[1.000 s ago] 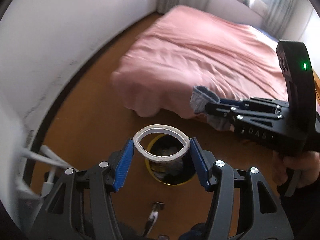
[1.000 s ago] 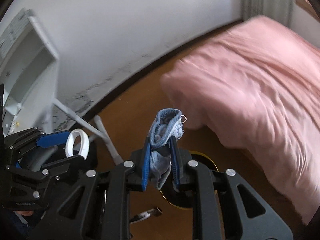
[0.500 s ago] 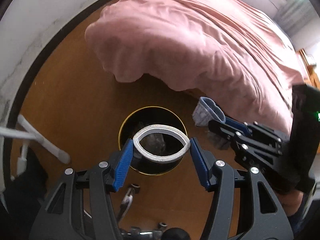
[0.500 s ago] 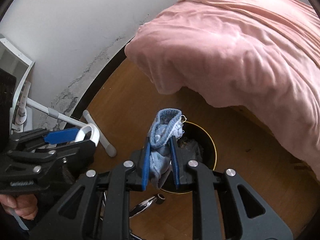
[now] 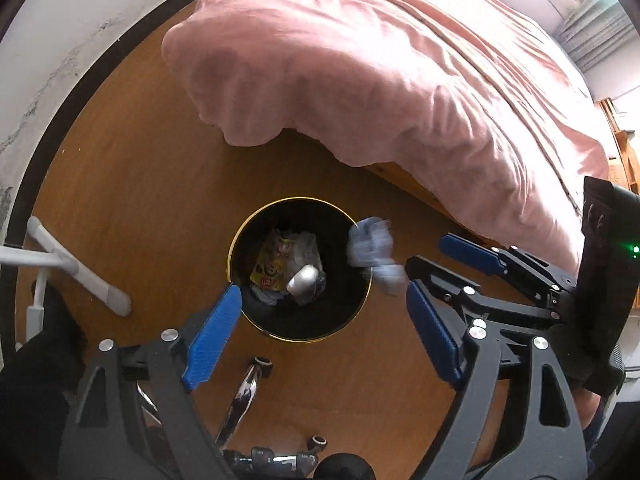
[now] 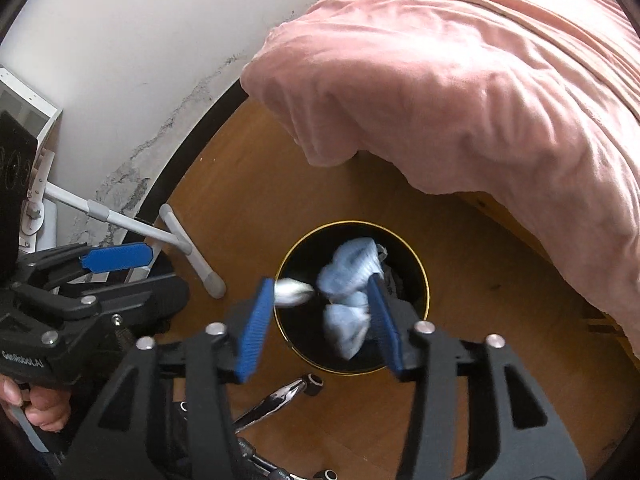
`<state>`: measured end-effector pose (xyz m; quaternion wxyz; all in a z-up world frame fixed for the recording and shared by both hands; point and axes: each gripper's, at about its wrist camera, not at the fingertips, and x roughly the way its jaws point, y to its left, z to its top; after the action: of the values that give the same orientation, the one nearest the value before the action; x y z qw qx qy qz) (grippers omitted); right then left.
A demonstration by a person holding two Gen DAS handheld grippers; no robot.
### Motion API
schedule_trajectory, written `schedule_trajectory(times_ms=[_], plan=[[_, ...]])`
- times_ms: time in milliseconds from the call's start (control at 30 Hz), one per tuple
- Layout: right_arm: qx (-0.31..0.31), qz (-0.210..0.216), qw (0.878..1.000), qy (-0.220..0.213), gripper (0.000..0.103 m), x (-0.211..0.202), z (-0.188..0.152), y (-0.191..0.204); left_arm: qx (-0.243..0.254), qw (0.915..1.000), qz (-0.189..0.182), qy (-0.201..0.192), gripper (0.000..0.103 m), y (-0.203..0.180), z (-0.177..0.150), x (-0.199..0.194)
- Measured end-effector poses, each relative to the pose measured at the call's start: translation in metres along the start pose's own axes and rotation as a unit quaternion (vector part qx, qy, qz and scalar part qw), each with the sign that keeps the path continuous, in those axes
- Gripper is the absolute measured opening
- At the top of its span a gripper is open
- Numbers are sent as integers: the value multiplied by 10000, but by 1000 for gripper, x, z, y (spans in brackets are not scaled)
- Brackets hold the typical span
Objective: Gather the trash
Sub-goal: 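Carry the ring and grey sock over the black bin and release them, then move both open tools back to the desk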
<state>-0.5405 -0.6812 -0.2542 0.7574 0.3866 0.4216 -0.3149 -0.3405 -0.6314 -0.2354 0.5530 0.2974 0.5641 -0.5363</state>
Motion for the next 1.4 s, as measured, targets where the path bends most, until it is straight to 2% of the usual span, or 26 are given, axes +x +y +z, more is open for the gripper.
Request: schedule_trajectory(times_ms=[267, 400, 533, 700, 800, 833, 1033, 1133, 1267, 1333, 1400], plan=[[27, -26, 10000, -86, 49, -3, 8, 0, -135, 9989, -51, -457, 82, 6, -1, -21], [-91, -44, 9995, -300, 52, -16, 23, 18, -340, 9963, -128, -775, 82, 18, 2, -42], [-365, -4, 9976, -590, 58, -38, 39, 49, -278, 9926, 72, -1183, 84, 29, 2, -86], [-892, 171, 9909, -998, 61, -72, 63, 114, -282, 9802, 518, -1890, 91, 58, -19, -172], [-1350, 330, 9835, -1156, 62, -85, 72, 173, -373, 9692, 1014, -2215, 92, 85, -43, -222], [-1594, 456, 9790, -1187, 62, -89, 73, 204, -411, 9655, 1146, -2304, 93, 95, -52, -236], [-2699, 991, 9512, -1117, 65, -88, 61, 350, -948, 9397, 1951, -2643, 94, 189, -139, -316], [-3232, 1297, 9320, -1007, 65, -81, 47, 431, -1447, 9224, 2315, -2731, 94, 247, -192, -350], [-3971, 1651, 8994, -784, 65, -63, 15, 537, -2155, 8917, 2926, -2699, 94, 325, -265, -385], [-4312, 1809, 8820, -582, 65, -48, -4, 592, -2534, 8785, 3044, -2673, 94, 360, -298, -399], [-4490, 1876, 8722, -486, 65, -38, -18, 629, -2887, 8643, 3138, -2667, 94, 393, -329, -412]])
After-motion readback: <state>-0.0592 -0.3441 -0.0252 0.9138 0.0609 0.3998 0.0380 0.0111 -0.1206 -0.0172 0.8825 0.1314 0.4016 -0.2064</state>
